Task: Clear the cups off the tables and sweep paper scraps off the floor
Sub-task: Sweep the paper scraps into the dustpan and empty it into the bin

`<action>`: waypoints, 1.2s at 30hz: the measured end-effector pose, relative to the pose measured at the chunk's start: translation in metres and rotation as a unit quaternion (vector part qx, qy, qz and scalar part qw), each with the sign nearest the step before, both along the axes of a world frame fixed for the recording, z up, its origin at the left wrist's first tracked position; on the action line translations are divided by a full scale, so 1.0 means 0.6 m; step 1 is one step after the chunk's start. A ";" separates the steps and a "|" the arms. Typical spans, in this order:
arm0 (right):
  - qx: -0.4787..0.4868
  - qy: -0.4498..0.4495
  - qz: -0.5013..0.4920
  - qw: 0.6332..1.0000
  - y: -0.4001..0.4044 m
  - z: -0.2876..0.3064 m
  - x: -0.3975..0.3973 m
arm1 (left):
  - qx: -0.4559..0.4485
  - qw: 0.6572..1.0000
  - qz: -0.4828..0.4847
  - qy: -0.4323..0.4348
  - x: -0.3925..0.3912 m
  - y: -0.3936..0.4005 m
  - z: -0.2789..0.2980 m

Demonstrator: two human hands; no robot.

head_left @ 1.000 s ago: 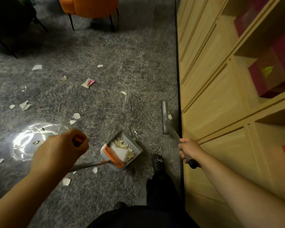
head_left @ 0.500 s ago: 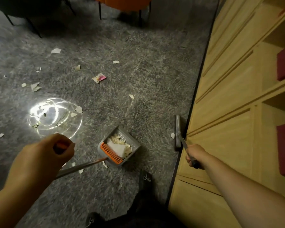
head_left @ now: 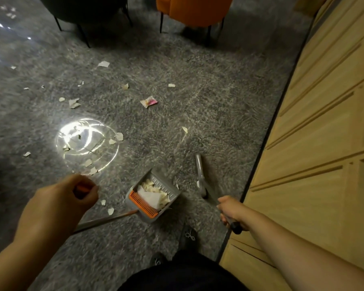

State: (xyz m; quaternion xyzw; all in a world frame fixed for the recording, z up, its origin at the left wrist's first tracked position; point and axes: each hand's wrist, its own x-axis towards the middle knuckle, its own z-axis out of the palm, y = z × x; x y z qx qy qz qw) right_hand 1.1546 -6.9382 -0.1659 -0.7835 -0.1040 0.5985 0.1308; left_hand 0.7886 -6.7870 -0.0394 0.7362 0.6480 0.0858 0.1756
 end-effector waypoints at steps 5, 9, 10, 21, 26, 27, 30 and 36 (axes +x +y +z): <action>0.033 0.055 0.001 0.998 0.034 -0.013 -0.080 | 0.000 0.999 0.037 0.004 -0.052 -0.031 0.017; 0.056 0.054 0.020 0.997 0.064 -0.021 -0.127 | 0.021 0.998 0.060 0.022 -0.089 -0.048 0.030; 0.062 0.051 0.021 0.997 0.071 -0.020 -0.135 | 0.022 0.997 0.067 0.024 -0.097 -0.052 0.031; 0.116 -0.027 0.049 0.992 0.167 0.011 -0.037 | 0.041 0.993 0.111 0.021 -0.096 -0.025 0.017; 0.101 -0.056 0.071 0.991 0.258 0.000 0.078 | 0.058 0.986 0.153 0.025 -0.043 0.037 -0.007; 0.097 -0.066 0.076 0.990 0.278 -0.003 0.104 | 0.058 0.985 0.162 0.024 -0.032 0.050 -0.013; 0.088 -0.075 0.097 0.989 0.342 -0.007 0.176 | 0.042 0.978 0.206 0.008 0.004 0.082 -0.032; 0.048 -0.092 0.162 0.981 0.477 -0.015 0.282 | 0.030 0.961 0.274 -0.001 0.074 0.114 -0.033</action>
